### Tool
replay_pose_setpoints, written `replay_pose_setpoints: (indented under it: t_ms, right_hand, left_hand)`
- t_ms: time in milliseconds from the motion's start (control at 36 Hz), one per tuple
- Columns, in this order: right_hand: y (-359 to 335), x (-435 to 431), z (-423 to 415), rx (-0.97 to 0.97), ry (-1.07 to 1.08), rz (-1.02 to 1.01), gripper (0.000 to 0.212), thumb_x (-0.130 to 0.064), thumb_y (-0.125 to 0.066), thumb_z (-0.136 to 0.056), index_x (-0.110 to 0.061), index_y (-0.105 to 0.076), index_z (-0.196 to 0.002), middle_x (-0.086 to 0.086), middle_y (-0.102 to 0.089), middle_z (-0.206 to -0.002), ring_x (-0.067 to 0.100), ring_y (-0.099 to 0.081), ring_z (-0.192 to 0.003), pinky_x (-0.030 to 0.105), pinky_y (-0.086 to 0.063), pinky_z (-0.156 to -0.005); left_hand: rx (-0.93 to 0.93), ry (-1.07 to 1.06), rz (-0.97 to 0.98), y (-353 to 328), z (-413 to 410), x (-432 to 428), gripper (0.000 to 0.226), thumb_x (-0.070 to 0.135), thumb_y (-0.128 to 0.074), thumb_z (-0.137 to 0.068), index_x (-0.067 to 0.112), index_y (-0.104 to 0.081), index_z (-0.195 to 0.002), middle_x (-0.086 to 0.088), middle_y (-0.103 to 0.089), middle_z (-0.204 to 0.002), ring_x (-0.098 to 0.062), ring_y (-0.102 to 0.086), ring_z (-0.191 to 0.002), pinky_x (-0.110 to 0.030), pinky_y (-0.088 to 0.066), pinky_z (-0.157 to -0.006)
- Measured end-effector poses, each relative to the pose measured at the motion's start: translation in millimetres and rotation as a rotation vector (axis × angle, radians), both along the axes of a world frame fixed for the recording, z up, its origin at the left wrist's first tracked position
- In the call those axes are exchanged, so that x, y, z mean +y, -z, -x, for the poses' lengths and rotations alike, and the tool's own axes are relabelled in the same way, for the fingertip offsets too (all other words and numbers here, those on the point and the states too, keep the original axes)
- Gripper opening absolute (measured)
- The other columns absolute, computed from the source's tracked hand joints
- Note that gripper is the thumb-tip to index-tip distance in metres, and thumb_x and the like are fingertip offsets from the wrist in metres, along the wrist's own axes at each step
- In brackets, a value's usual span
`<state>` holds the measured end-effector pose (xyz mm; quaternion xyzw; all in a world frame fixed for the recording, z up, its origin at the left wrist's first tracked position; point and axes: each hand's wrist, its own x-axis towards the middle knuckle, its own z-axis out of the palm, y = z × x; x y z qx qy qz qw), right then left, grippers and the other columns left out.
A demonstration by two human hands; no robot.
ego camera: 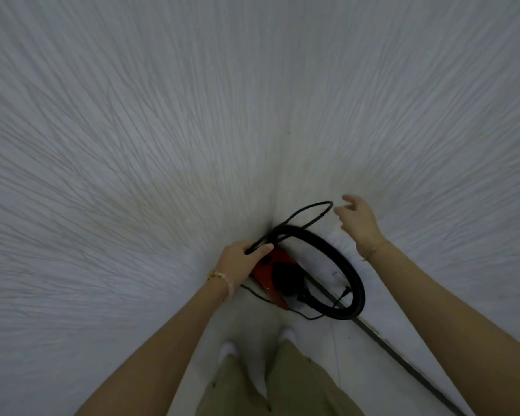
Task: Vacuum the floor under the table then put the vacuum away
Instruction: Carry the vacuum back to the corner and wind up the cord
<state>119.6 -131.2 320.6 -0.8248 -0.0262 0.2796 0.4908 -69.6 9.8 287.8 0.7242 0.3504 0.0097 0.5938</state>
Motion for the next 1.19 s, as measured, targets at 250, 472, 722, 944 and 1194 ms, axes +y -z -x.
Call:
replay_pose_setpoints:
  t_ms: [250,472,722,944,1194]
  right_hand:
    - [13.0,32.2,39.9,-0.508,-1.204,0.288,0.079,-0.054,-0.064,-0.08,-0.029,-0.03,-0.147,-0.006,-0.033,-0.153,0.016,-0.02,-0.144,0.04,0.005,-0.117]
    - [54.7,13.7,56.8,-0.131,-0.955,0.218,0.038,-0.04,-0.057,-0.091,-0.007,-0.063,-0.074,0.009,-0.065,-0.072,0.018,-0.058,-0.065,0.034,-0.05,-0.067]
    - [56.1,-4.6,52.6,0.044,-0.486,-0.07,0.026,-0.021,-0.055,-0.095,-0.008,-0.065,-0.074,-0.01,-0.059,-0.057,-0.001,-0.049,-0.054,0.019,-0.041,-0.056]
    - [102.6,-14.4,84.5,-0.219,-0.214,0.128,0.023,-0.025,-0.059,-0.091,-0.006,-0.061,-0.08,-0.004,-0.054,-0.061,0.002,-0.048,-0.054,0.021,-0.04,-0.057]
    - [137.9,9.6,116.1,0.071,-0.242,-0.009,0.049,-0.025,-0.081,-0.073,-0.017,-0.057,-0.115,-0.016,-0.052,-0.068,-0.003,-0.052,-0.058,0.004,-0.039,-0.05]
  left_hand:
    - [0.149,0.328,-0.155,9.8,-6.5,-1.2,0.04,0.033,-0.06,-0.092,0.013,-0.053,-0.059,0.006,-0.046,-0.054,0.002,-0.045,-0.044,-0.01,-0.031,-0.042]
    - [0.067,0.297,-0.154,12.8,-3.6,8.6,0.033,0.02,-0.058,-0.095,0.02,-0.055,-0.062,0.012,-0.044,-0.056,0.011,-0.047,-0.045,-0.005,-0.032,-0.048]
    - [0.138,0.221,-0.052,60.3,10.7,17.8,0.02,0.02,-0.055,-0.096,0.014,-0.052,-0.076,0.009,-0.049,-0.066,0.002,-0.044,-0.059,-0.008,-0.035,-0.056]
    - [0.036,0.119,0.148,76.7,-9.6,11.3,0.027,0.013,-0.045,-0.1,0.016,-0.052,-0.074,-0.011,-0.063,-0.079,-0.011,-0.055,-0.069,-0.021,-0.044,-0.063]
    - [-0.087,-0.05,0.394,74.4,-18.1,5.9,0.027,0.01,-0.042,-0.101,0.015,-0.052,-0.077,-0.008,-0.062,-0.078,-0.018,-0.063,-0.077,-0.036,-0.056,-0.083]
